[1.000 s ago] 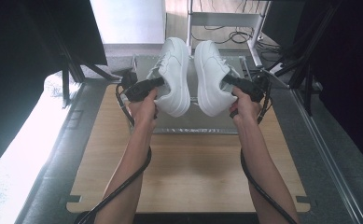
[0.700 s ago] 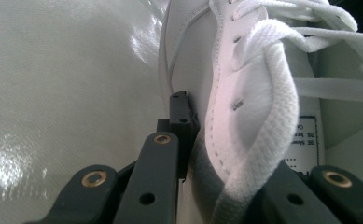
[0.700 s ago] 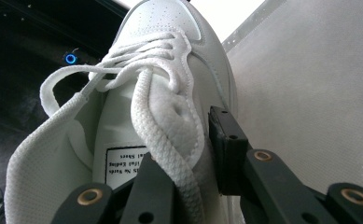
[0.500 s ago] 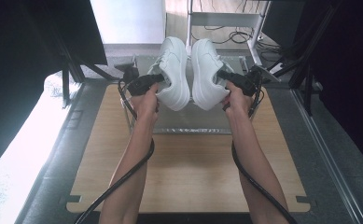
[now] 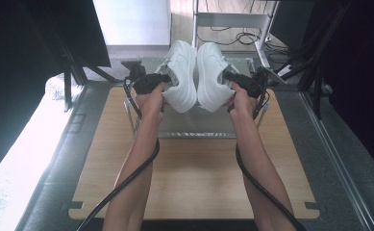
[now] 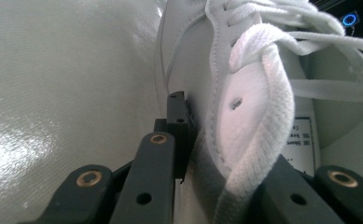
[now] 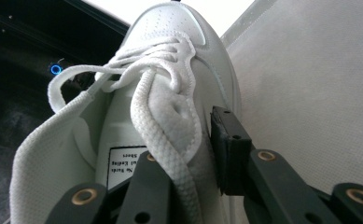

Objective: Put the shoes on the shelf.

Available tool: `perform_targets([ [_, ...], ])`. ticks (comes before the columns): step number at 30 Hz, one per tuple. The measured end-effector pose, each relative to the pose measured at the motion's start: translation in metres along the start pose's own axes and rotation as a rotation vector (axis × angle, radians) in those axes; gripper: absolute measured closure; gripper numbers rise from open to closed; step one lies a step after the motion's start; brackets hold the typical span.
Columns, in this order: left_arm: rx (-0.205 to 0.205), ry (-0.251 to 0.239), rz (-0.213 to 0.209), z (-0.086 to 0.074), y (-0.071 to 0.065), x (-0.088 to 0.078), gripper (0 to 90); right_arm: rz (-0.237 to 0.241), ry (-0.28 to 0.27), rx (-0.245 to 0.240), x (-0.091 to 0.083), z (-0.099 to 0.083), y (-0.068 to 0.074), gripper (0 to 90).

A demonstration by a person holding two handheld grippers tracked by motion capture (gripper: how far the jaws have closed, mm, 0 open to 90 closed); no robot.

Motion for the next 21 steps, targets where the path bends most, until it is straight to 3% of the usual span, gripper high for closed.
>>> perform_targets([
  [10, 0.017, -0.021, 0.049, 0.0057, -0.0021, -0.0049, 80.9, -0.043, -0.008, -0.055, -0.0014, 0.0028, 0.0076, 75.9],
  [17, 0.007, -0.014, 0.033, 0.0066, -0.0045, -0.0033, 77.2, -0.034, -0.031, -0.024, -0.0031, 0.0040, 0.0049, 73.8],
  [21, 0.021, -0.019, 0.057, 0.0056, -0.0091, -0.0011, 76.4, -0.043, -0.036, -0.033, -0.0018, 0.0022, 0.0075, 72.1],
])
Point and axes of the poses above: each handheld gripper's, and its own axes: x roughly forward along the jaws, z roughly out of its top, y roughly to its left, the point moved 2 cm from there along x, roughly forward along the jaws, and after that the axes turned 5 degrees about z, right-handed, at the moved point
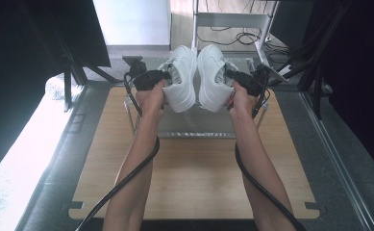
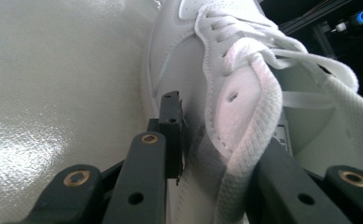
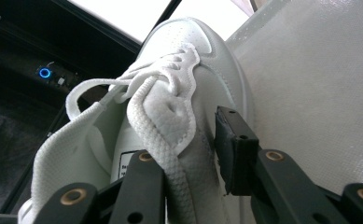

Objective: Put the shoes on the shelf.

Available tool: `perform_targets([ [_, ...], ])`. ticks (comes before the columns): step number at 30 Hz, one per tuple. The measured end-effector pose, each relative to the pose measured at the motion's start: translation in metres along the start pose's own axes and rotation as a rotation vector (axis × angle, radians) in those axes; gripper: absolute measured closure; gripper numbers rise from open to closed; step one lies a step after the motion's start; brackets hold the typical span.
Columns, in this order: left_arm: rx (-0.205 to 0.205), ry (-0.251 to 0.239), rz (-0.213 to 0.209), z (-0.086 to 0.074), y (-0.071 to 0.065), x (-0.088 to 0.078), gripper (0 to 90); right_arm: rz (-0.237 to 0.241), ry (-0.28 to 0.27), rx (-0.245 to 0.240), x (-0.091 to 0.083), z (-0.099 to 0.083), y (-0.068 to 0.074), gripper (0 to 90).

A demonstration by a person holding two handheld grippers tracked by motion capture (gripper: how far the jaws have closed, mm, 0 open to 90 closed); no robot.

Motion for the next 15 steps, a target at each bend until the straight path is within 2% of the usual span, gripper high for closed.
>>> perform_targets([
  [4, -0.007, -0.008, -0.003, -0.0010, -0.0002, 0.0005, 76.2, 0.001, -0.005, -0.002, 0.0002, -0.0010, 0.0006, 71.5],
  [6, -0.007, -0.010, -0.015, -0.0019, -0.0001, 0.0013, 72.4, 0.004, -0.009, 0.004, 0.0009, -0.0022, 0.0024, 68.6],
  [13, 0.000, -0.010, -0.032, -0.0029, -0.0021, 0.0041, 67.4, 0.005, 0.000, 0.016, 0.0032, -0.0018, 0.0020, 62.2],
  [15, 0.006, -0.011, -0.034, -0.0034, -0.0035, 0.0052, 64.2, 0.010, 0.004, 0.033, 0.0042, -0.0010, 0.0000, 58.8],
])
Point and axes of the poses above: each handheld gripper's, and its own axes: x roughly forward along the jaws, z roughly out of its top, y roughly to its left, the point moved 2 cm from there along x, roughly forward along the jaws, and after that the axes turned 5 degrees about z, right-handed, at the moved point
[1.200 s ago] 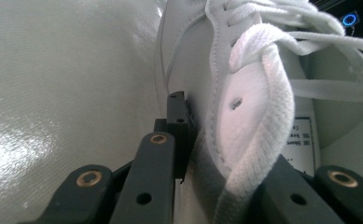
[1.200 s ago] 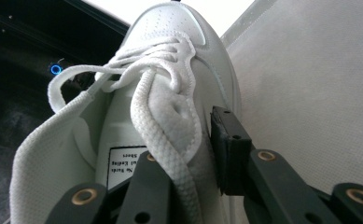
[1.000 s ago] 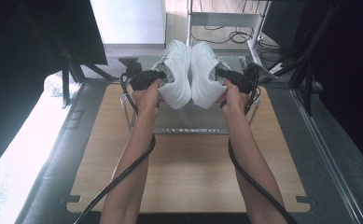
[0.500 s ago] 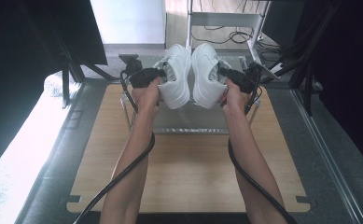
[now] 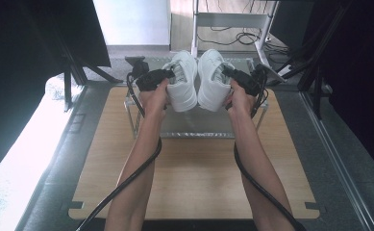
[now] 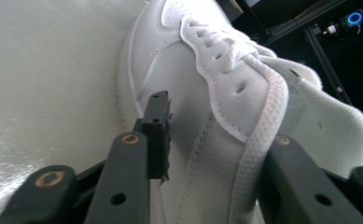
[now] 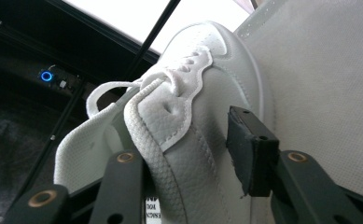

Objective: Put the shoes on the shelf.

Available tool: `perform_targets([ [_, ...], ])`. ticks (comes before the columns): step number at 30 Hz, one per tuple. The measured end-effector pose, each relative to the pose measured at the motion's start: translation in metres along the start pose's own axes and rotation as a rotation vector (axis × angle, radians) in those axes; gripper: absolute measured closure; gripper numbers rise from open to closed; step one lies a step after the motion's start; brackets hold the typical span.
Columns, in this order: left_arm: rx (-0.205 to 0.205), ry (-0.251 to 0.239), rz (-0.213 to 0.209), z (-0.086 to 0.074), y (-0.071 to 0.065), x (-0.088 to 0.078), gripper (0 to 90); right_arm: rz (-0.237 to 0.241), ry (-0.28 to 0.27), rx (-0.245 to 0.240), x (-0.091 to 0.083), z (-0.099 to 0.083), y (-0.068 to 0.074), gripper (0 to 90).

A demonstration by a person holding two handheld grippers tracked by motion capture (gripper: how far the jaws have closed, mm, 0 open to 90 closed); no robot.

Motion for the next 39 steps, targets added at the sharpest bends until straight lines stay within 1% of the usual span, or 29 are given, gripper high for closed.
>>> perform_targets([
  [3, -0.004, 0.001, -0.008, 0.000, 0.001, 0.000, 62.5, 0.003, 0.007, -0.006, 0.000, 0.001, 0.000, 57.2],
  [5, -0.011, -0.001, -0.030, 0.000, 0.002, 0.001, 59.7, 0.013, 0.010, -0.001, 0.001, 0.001, 0.000, 53.4],
  [6, -0.011, -0.001, -0.030, 0.000, 0.002, 0.001, 57.7, 0.013, 0.010, -0.001, 0.001, 0.001, 0.000, 53.4],
  [7, -0.012, 0.000, -0.056, 0.000, 0.003, 0.001, 54.4, 0.032, 0.015, 0.004, 0.001, 0.002, 0.000, 46.4],
  [8, -0.012, 0.000, -0.056, 0.000, 0.003, 0.001, 51.5, 0.042, 0.017, 0.014, 0.001, 0.002, 0.000, 44.3],
  [10, -0.003, -0.005, -0.079, 0.001, 0.001, 0.000, 45.7, 0.056, 0.031, 0.009, 0.002, 0.002, 0.001, 42.2],
  [12, -0.001, 0.006, -0.098, 0.001, -0.002, 0.000, 40.7, 0.071, 0.053, -0.004, 0.003, 0.001, 0.004, 40.0],
  [13, 0.015, 0.011, -0.100, 0.000, -0.004, 0.001, 38.7, 0.081, 0.066, -0.013, 0.005, -0.001, 0.006, 38.0],
  [14, 0.015, 0.011, -0.100, 0.000, -0.004, 0.001, 37.5, 0.081, 0.066, -0.013, 0.005, -0.001, 0.006, 38.0],
  [15, 0.040, 0.003, -0.081, 0.000, -0.008, 0.000, 37.4, 0.074, 0.071, -0.045, 0.007, -0.004, 0.011, 37.1],
  [16, 0.040, 0.003, -0.081, 0.000, -0.008, 0.000, 37.2, 0.074, 0.071, -0.045, 0.007, -0.004, 0.011, 37.1],
  [17, 0.024, 0.007, -0.096, 0.000, -0.007, 0.000, 37.0, 0.070, 0.070, -0.048, 0.007, -0.004, 0.012, 37.0],
  [19, 0.017, 0.013, -0.112, 0.001, -0.005, -0.001, 36.8, 0.091, 0.071, -0.035, 0.007, -0.003, 0.009, 36.7],
  [22, 0.018, 0.017, -0.129, 0.002, -0.003, -0.001, 35.6, 0.109, 0.089, -0.039, 0.006, -0.001, 0.007, 35.0],
  [25, 0.024, 0.019, -0.147, 0.002, -0.003, -0.003, 33.7, 0.137, 0.092, -0.013, 0.006, 0.001, 0.005, 31.7],
  [26, 0.024, 0.019, -0.147, 0.002, -0.003, -0.003, 32.7, 0.146, 0.092, -0.007, 0.006, 0.002, 0.005, 31.7],
  [27, 0.039, 0.028, -0.160, 0.003, -0.004, -0.005, 31.4, 0.155, 0.094, -0.002, 0.005, 0.003, 0.004, 31.6],
  [28, 0.039, 0.028, -0.160, 0.003, -0.004, -0.005, 30.6, 0.155, 0.094, -0.002, 0.005, 0.003, 0.004, 31.6],
  [29, 0.049, 0.029, -0.163, 0.003, -0.004, -0.007, 30.2, 0.178, 0.099, -0.002, 0.003, 0.004, 0.002, 31.1],
  [30, 0.061, 0.028, -0.167, 0.003, -0.004, -0.009, 30.2, 0.178, 0.099, -0.002, 0.003, 0.004, 0.002, 31.1],
  [31, 0.076, 0.028, -0.173, 0.004, -0.005, -0.014, 29.6, 0.181, 0.103, -0.013, 0.000, 0.006, 0.001, 31.0],
  [33, 0.083, 0.030, -0.181, 0.004, -0.004, -0.016, 29.5, 0.187, 0.105, -0.017, -0.002, 0.007, 0.000, 31.0],
  [34, 0.091, 0.032, -0.185, 0.004, -0.004, -0.019, 29.5, 0.194, 0.108, -0.024, -0.006, 0.008, 0.000, 31.1],
  [35, 0.109, 0.034, -0.192, 0.003, -0.004, -0.024, 29.4, 0.198, 0.110, -0.028, -0.008, 0.008, 0.001, 31.2],
  [37, 0.117, 0.037, -0.198, 0.002, -0.004, -0.027, 29.4, 0.202, 0.113, -0.035, -0.011, 0.009, 0.001, 31.4],
  [38, 0.129, 0.042, -0.209, -0.001, -0.003, -0.032, 29.5, 0.212, 0.113, -0.045, -0.015, 0.009, 0.002, 31.5],
  [39, 0.129, 0.042, -0.209, -0.001, -0.003, -0.032, 29.4, 0.212, 0.113, -0.045, -0.015, 0.009, 0.002, 31.5],
])
Point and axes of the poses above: each handheld gripper's, and its own axes: x roughly forward along the jaws, z roughly out of its top, y roughly to its left, the point moved 2 cm from there along x, roughly forward along the jaws, and after that the axes turned 5 degrees about z, right-handed, at the moved point
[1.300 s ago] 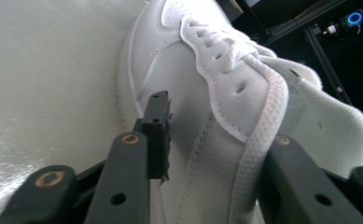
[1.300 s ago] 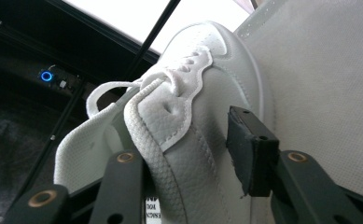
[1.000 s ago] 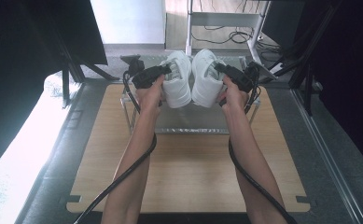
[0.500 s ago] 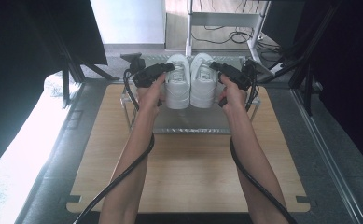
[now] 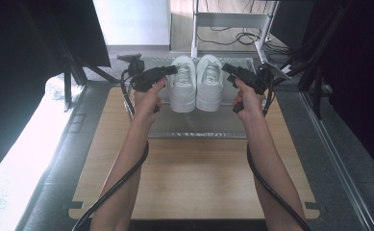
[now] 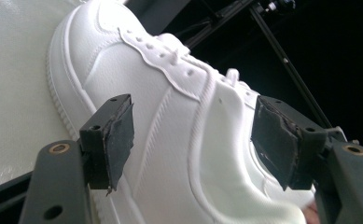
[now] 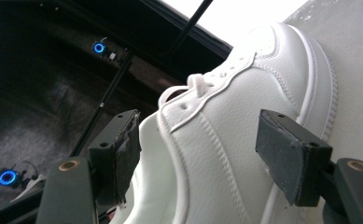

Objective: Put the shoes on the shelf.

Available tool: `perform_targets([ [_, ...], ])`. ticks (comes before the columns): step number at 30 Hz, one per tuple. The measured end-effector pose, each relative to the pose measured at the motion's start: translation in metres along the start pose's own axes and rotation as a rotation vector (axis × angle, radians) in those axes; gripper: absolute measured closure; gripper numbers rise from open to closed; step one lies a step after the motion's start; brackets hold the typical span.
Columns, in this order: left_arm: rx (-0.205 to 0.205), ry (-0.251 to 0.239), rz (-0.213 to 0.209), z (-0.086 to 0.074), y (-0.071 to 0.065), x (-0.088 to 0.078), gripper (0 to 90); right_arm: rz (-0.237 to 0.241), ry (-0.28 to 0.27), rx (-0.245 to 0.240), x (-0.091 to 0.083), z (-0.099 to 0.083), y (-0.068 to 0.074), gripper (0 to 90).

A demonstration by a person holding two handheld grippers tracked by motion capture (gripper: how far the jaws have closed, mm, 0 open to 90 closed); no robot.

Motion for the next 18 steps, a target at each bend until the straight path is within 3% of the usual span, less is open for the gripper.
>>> perform_targets([
  [6, 0.050, 0.021, -0.048, -0.019, 0.001, -0.018, 27.5, 0.035, 0.030, -0.009, -0.015, -0.006, 0.004, 35.4],
  [12, 0.072, 0.023, -0.064, -0.035, 0.003, -0.029, 30.3, 0.074, 0.065, -0.012, -0.026, -0.016, 0.006, 42.9],
  [17, 0.072, -0.003, -0.095, -0.048, 0.004, -0.042, 42.1, 0.111, 0.099, -0.022, -0.040, -0.027, 0.008, 55.6],
  [18, 0.080, -0.006, -0.097, -0.051, 0.003, -0.045, 49.7, 0.116, 0.106, -0.040, -0.046, -0.032, 0.008, 63.2],
])
Point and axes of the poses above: each handheld gripper's, and its own axes: x roughly forward along the jaws, z roughly out of its top, y roughly to its left, the point moved 2 cm from there along x, roughly forward along the jaws, and after that the axes turned 5 degrees about z, right-handed, at the moved point
